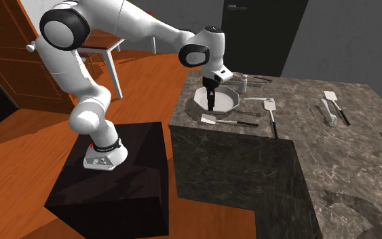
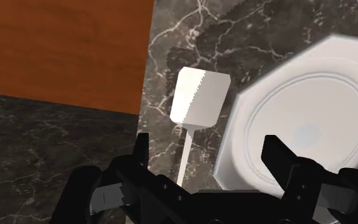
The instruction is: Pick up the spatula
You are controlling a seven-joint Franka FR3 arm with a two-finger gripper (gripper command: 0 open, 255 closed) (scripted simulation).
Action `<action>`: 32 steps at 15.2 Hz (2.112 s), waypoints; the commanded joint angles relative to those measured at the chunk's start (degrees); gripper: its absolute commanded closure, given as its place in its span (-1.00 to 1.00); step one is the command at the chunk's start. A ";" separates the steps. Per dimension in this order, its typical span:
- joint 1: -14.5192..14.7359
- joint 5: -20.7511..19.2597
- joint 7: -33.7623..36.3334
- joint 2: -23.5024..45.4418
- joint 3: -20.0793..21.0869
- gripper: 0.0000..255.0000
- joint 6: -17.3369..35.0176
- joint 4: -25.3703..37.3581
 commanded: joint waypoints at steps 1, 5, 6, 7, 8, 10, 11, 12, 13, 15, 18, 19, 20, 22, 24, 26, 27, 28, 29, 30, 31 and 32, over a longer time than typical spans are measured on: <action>-0.25 -1.30 2.63 4.52 0.24 -1.00 1.80 3.09; -0.41 -3.97 7.16 13.12 -0.17 -1.00 4.04 10.01; -0.38 -4.61 8.23 15.26 -0.39 -1.00 4.40 11.91; -0.30 -5.21 9.26 17.40 -0.65 -1.00 4.69 13.89; -0.22 -5.78 10.26 19.54 -0.95 -1.00 4.91 15.94; -0.14 -6.01 10.59 20.48 -1.10 -1.00 5.64 16.19; -0.12 -6.09 10.65 20.82 -1.13 -1.00 6.31 15.85; -0.10 -6.18 10.72 21.17 -1.16 -1.00 6.99 15.52; -0.08 -6.26 10.79 21.53 -1.19 -1.00 7.66 15.20; -0.03 -6.45 10.93 22.28 -1.25 -1.00 8.99 14.61; 0.06 -6.58 11.03 22.90 -1.37 -1.00 10.03 14.19; 0.05 -6.54 11.01 22.76 -1.35 1.00 9.90 14.19; 0.05 -6.55 10.99 22.88 -1.36 1.00 9.74 14.46; 0.05 -6.62 10.98 23.43 -1.40 1.00 9.78 14.97; 0.07 -6.62 11.01 23.37 -1.39 1.00 9.79 14.90; 0.06 -6.61 11.00 23.37 -1.39 1.00 9.74 14.95; 0.06 -6.61 11.00 23.33 -1.39 1.00 9.79 14.86; 0.06 -6.58 11.03 22.90 -1.36 1.00 10.03 14.18; 0.03 -6.48 10.96 22.50 -1.33 1.00 9.37 14.45; 0.01 -6.38 10.88 22.10 -1.30 1.00 8.71 14.72; -0.01 -6.29 10.81 21.72 -1.26 1.00 8.05 15.01; -0.03 -6.20 10.75 21.37 -1.24 1.00 7.37 15.34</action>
